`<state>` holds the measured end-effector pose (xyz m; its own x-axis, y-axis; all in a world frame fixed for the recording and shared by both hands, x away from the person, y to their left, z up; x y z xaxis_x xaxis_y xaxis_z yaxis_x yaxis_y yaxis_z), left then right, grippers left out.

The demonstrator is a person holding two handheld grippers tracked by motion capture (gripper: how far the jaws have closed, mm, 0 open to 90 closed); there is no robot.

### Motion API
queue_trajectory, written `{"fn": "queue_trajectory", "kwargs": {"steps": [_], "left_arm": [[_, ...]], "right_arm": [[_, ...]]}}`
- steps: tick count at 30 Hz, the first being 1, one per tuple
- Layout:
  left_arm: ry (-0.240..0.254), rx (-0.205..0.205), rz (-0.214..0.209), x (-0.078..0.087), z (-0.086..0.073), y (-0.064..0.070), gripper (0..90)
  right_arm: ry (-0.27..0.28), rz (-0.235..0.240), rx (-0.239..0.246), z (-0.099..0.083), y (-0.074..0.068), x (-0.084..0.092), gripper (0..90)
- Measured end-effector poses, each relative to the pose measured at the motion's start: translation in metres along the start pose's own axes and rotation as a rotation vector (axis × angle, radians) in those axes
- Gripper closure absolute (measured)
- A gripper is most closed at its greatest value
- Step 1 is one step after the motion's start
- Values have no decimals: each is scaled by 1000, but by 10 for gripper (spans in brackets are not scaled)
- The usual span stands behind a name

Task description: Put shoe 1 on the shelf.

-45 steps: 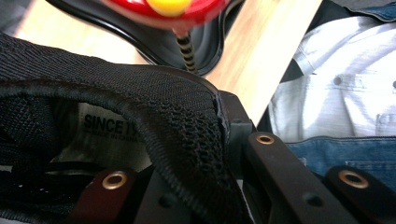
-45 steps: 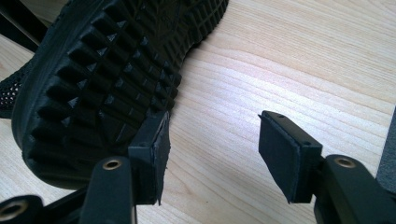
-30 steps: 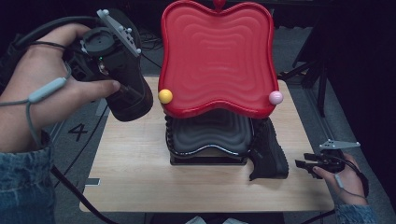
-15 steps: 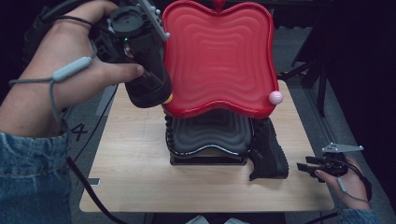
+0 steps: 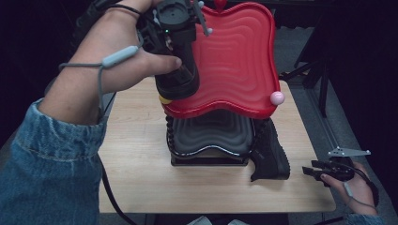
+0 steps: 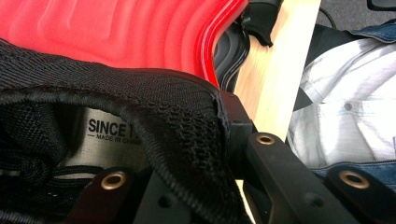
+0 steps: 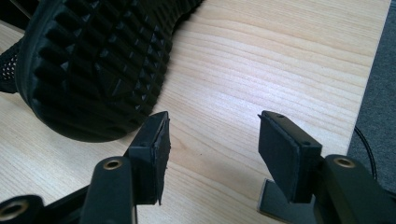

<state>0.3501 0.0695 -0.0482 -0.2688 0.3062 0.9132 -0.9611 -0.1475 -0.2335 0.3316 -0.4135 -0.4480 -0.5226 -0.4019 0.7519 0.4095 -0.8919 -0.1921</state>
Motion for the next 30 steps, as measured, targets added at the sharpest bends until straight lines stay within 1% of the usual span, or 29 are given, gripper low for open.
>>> {"fn": "queue_trajectory", "kwargs": {"steps": [3,4,5,7,8,10,11,13,14,16,17,19,20,21,24,26,27,28,30], "left_arm": [[-5,-13,-2,-6,8,-4,855],[-5,-13,-2,-6,8,-4,855],[-20,-12,11,-10,12,-5,856],[-40,-17,22,-15,17,-6,857],[-37,-16,20,-17,18,-7,856],[-37,-36,16,-20,22,-10,855],[-35,-34,9,-22,23,-10,855],[-37,-41,10,-25,25,-11,855],[-51,-49,11,-27,29,-11,856],[-51,-61,11,-30,33,-12,855],[-43,-61,7,-32,35,-12,856],[-46,-69,8,-34,38,-13,856],[-51,-70,9,-35,40,-14,856],[-51,-70,9,-35,40,-14,855],[-76,-69,45,-41,43,-19,856],[-84,-71,53,-44,43,-20,856],[-85,-70,48,-48,43,-22,859],[-74,-71,44,-49,43,-22,859],[-69,-76,28,-52,43,-21,859]], "right_arm": [[0,0,-9,0,0,1,443],[3,0,-3,0,0,1,443],[-2,0,-11,-1,0,1,443],[-7,4,-10,-1,0,0,443],[-6,5,-2,-1,0,-1,443],[-10,7,1,-1,-1,-1,443],[-12,10,2,-1,-1,-2,443],[-19,9,4,-2,-2,-2,442],[-23,11,3,-2,-2,-3,440],[-41,24,0,-3,-3,-3,440],[-41,24,3,-3,-4,-3,440],[-46,33,-4,-3,-5,-3,440],[-39,31,7,-3,-5,-3,440],[-40,31,7,-3,-5,-3,440],[-48,29,11,-5,-5,-4,440],[-50,30,6,-5,-6,-4,440],[-50,28,5,-5,-5,-4,439],[-50,28,5,-5,-5,-4,439],[-52,27,9,-5,-5,-5,437]]}}
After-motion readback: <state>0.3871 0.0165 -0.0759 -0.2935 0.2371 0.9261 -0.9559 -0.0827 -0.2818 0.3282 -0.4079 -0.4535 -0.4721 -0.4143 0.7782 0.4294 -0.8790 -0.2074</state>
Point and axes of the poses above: each handheld gripper's, and its own axes: x roughly backward along the jaws, z roughly out of its top, y roughly to its right, the point moved 2 cm from there along -x, roughly forward along the jaws, and after that the axes turned 6 degrees about -x, right-handed, at the moved point
